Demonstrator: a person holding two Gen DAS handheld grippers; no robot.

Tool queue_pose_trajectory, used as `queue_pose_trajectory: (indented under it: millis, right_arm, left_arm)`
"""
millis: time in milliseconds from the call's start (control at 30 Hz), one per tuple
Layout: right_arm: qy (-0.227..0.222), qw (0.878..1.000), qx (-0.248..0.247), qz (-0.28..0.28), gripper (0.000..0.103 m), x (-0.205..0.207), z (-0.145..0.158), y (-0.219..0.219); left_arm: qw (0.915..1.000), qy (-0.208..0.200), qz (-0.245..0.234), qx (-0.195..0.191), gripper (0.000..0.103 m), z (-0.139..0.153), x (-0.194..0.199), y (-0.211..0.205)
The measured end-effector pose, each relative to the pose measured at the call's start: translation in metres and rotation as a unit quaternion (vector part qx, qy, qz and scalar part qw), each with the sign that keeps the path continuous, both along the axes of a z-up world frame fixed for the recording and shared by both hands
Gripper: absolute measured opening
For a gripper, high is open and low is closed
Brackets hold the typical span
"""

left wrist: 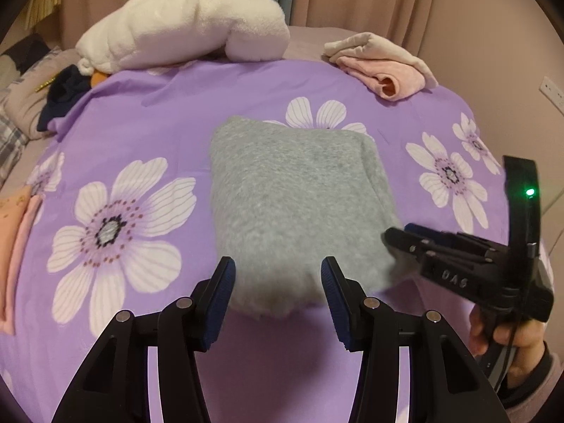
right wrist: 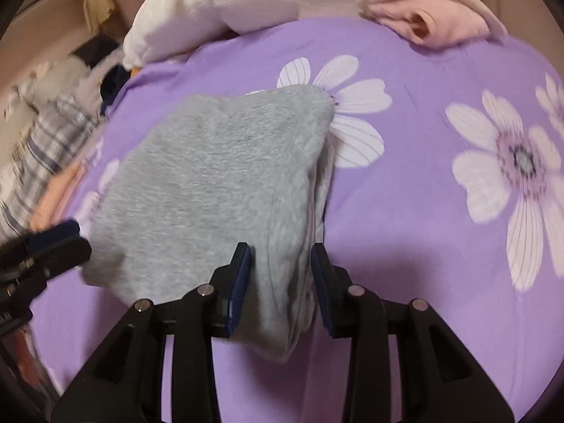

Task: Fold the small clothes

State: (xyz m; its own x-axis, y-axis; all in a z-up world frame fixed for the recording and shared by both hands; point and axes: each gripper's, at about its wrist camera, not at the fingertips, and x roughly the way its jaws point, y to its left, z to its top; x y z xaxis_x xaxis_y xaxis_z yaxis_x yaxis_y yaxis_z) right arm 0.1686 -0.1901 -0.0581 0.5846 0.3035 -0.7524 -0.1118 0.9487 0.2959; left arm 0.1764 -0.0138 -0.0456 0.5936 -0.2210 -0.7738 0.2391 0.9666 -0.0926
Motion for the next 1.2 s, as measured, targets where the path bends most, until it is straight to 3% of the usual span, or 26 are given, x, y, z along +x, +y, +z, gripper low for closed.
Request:
queue_pose_trajectory:
  millis: [67,133,333,600,700,867,1200]
  right_arm:
    - [-0.026,1.0,-0.009,0.002,0.042,-0.018,0.019,0.003]
    - [-0.042,0.999,-0.018,0.006,0.067,-0.034,0.034,0.007]
    - [-0.095,0.994,-0.044,0.006,0.102,-0.081,0.078,0.014]
    - [-0.125,0.989,-0.079,0.003,0.103,-0.11,0.106,0.02]
    - [-0.116,0.99,-0.076,-0.002,0.103,-0.113,0.105,0.021]
    - [-0.099,0.991,-0.087,-0.016,0.103,-0.113,0.095,0.021]
    - [-0.09,0.992,-0.087,-0.011,0.103,-0.113,0.092,0.023]
  left_arm:
    - [1.0,-0.006,0.001,0.003,0.057,0.011,-0.014,0.0]
    - [0.9998,-0.017,0.002,0.005,0.065,0.021,-0.024,0.0]
    - [0.9983,-0.047,0.034,0.011,0.095,0.053,-0.055,0.008]
    - [0.9957,-0.051,0.071,0.031,0.1,0.067,-0.073,0.021]
    - [0.9945,-0.05,0.074,0.054,0.101,0.064,-0.075,0.017]
    - [0.9964,-0.027,0.066,0.046,0.101,0.049,-0.079,0.016]
    - [0.9959,-0.026,0.069,0.052,0.101,0.046,-0.082,0.012]
